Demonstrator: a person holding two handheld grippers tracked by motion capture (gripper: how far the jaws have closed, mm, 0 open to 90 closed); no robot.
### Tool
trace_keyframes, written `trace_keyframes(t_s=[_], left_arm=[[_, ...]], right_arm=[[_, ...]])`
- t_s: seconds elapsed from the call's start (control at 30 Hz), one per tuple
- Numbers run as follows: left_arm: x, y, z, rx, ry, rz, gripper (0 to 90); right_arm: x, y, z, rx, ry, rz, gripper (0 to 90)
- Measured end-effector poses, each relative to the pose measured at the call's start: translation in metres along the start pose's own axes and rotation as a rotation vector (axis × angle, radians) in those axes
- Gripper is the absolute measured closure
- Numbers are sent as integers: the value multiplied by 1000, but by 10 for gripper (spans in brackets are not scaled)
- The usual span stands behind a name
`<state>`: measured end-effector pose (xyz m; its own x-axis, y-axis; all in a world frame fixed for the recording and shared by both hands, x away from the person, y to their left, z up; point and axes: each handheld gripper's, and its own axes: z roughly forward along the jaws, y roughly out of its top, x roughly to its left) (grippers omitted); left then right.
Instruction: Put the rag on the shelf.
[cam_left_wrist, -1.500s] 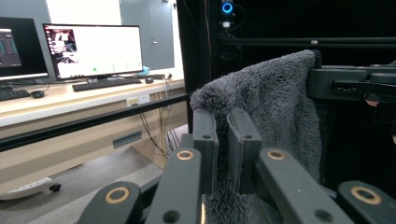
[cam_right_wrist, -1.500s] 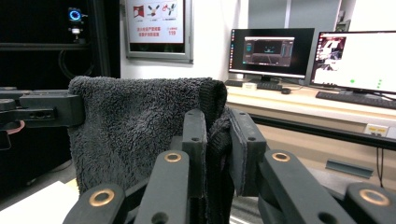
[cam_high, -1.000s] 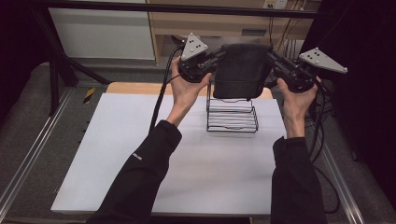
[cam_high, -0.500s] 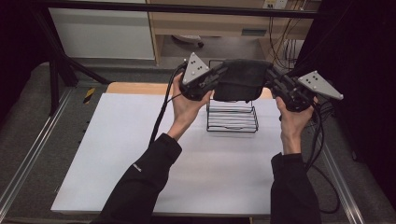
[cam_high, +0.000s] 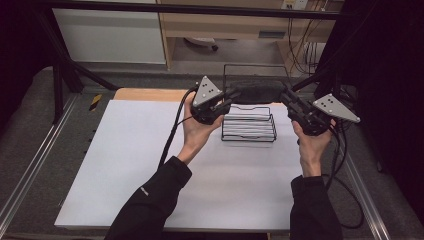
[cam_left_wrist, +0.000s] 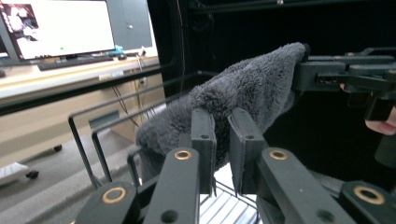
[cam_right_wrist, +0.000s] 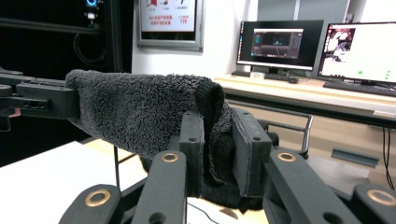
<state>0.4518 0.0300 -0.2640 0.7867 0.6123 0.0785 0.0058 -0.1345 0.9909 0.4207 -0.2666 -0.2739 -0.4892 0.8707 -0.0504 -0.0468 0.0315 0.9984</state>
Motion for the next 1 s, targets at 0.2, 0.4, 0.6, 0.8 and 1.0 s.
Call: trace_keyframes(t_s=[0.2, 0.4, 0.6, 0.8, 1.0], left_arm=[[-2, -3, -3, 64, -10, 6, 772], [-5, -8, -3, 133, -11, 6, 728], [-6, -18, -3, 207, -9, -15, 663], [-5, -27, 1, 245, 2, -34, 632], [-4, -39, 6, 300, 24, -57, 566]], right_arm=[[1, 0, -5, 65, 4, -7, 703], [2, -2, -11, 153, 1, 7, 650], [3, -10, -15, 231, 1, 44, 591], [4, -20, -14, 305, 7, 81, 518], [0, -34, -12, 341, -1, 120, 406]])
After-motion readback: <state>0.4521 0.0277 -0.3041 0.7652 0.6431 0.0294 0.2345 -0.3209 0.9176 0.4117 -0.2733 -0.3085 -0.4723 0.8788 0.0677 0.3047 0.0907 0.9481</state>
